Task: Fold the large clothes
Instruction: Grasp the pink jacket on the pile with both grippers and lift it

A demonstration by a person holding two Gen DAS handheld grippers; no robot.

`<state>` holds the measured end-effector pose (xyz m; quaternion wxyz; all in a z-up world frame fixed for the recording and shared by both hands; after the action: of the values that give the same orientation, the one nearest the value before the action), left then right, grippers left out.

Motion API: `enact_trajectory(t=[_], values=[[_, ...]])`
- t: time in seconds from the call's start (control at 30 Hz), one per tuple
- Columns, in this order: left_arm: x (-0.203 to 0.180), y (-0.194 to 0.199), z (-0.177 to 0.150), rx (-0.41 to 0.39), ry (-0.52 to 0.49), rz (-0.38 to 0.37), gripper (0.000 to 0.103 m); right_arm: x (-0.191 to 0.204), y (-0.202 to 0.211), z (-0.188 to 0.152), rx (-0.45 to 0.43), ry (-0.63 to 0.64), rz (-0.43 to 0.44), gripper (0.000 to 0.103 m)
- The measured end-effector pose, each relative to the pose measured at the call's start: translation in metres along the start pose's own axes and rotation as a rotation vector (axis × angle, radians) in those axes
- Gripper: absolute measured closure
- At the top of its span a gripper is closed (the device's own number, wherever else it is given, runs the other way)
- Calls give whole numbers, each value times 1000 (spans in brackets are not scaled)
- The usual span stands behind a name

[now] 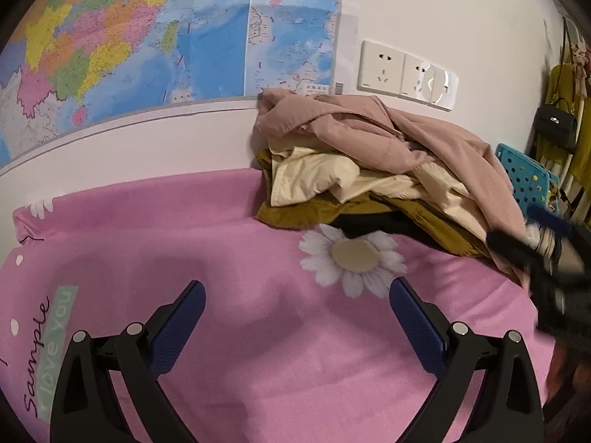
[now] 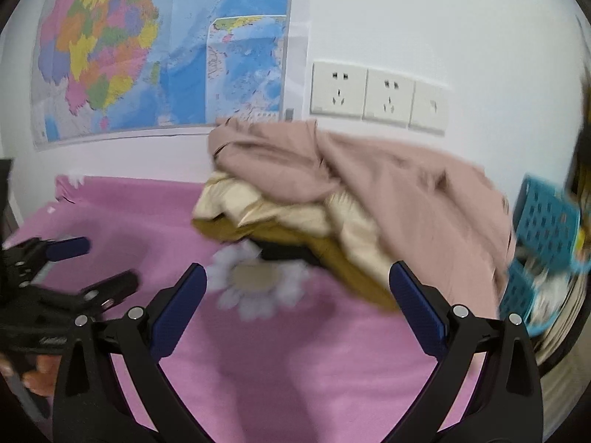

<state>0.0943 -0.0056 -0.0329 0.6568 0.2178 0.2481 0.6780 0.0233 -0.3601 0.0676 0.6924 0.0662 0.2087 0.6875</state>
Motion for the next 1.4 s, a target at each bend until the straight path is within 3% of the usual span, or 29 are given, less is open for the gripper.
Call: enact_trajectory(t=[0.37,0.63,0.7,0.73,0.77,0.87,0.97,1.1,1.27,1.4], values=[[2,-51,30,46,-2,7,7,-39,-123,88,77,64,12,16],[8,-79,40,62,1,31,7,-22,-193,104,162,117,97,10],[9,-87,42,67,-1,39,7,-14,-199,104,164,153,128,25],[10,-90,42,69,-1,40,7,-10,-199,103,175,163,148,51],[11,-93,43,73,0,42,7,-8,-196,104,179,171,159,72],[13,-98,47,71,8,35,7,-8,-170,118,125,176,156,88],[14,-100,57,45,3,12,7,-17,-133,144,45,126,173,92],[8,-99,72,-2,-7,-45,7,-29,-51,192,-118,71,157,92],[-9,-90,86,-83,-35,-152,7,-38,7,231,-232,5,151,92],[-35,-83,96,-156,-109,-223,7,-49,45,239,-288,-40,156,92]])
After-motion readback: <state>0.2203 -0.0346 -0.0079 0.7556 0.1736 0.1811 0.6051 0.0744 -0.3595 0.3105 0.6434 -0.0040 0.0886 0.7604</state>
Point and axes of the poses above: each gripper's, at about its wrist camera, not at the fingertips, and y roughly against the way its jaws point, x to its left, z to its top, the point moved 8 cm from there along -y, roughly the way its jaws point, and after that the axes turned 3 degrees about z, right-handed, at the moved point
